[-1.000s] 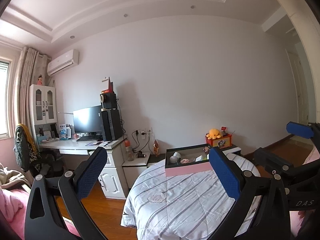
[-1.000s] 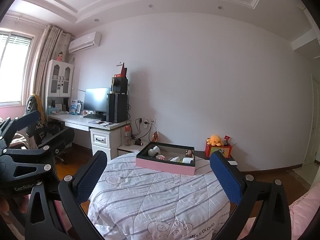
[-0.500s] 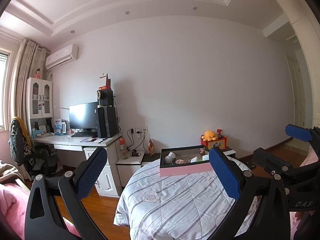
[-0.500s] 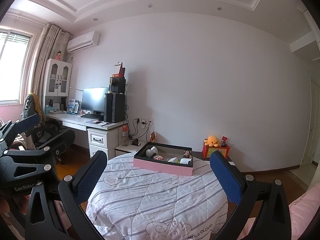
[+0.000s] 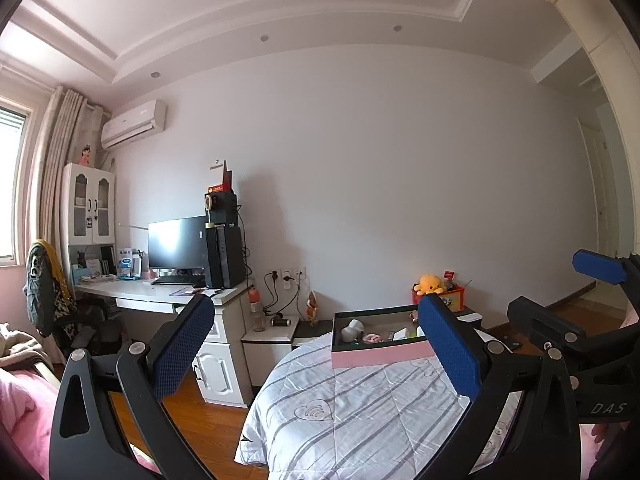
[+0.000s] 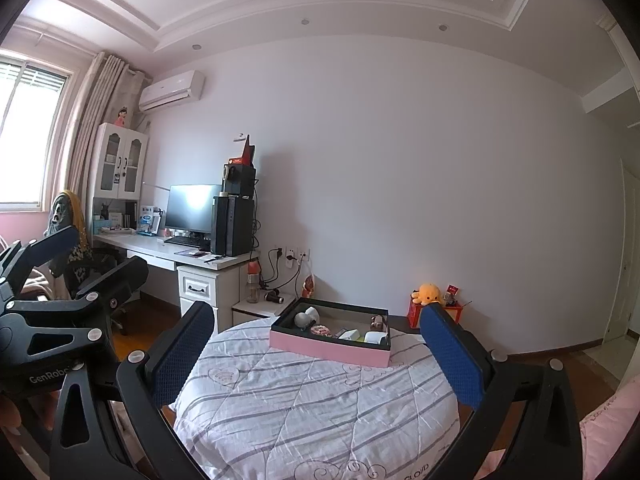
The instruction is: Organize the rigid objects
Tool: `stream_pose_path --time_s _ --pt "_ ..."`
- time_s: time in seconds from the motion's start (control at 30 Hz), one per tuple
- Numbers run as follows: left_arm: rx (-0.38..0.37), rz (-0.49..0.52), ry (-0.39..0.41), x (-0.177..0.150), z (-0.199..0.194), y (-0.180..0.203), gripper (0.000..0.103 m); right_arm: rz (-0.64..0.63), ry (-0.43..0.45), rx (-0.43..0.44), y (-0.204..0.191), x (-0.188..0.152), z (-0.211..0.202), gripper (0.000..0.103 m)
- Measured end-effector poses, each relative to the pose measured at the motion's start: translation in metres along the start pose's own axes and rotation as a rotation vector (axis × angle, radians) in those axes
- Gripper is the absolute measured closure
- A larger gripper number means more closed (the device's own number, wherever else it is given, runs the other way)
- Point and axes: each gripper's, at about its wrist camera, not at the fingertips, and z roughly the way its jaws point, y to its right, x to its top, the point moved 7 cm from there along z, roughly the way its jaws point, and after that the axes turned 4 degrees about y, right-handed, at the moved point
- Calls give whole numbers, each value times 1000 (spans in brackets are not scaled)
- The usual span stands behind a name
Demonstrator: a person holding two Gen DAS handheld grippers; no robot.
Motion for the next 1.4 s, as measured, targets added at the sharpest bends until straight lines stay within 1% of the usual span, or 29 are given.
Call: stream_pose_path --time_s 0.23,0.4,0.57,1.4 --pt "-13 13 -13 -4 9 0 0 -16 -12 -17 -4 -2 5 0" --pt "-11 8 -24 -6 11 -1 0 -19 -18 -9 -6 -5 7 0" --pt "-16 -8 -23 -7 12 -2 0 -17 -12 -8 -6 -3 6 0" --pt "-14 -4 -24 -8 13 -2 0 -24 -17 -27 -8 -5 3 0"
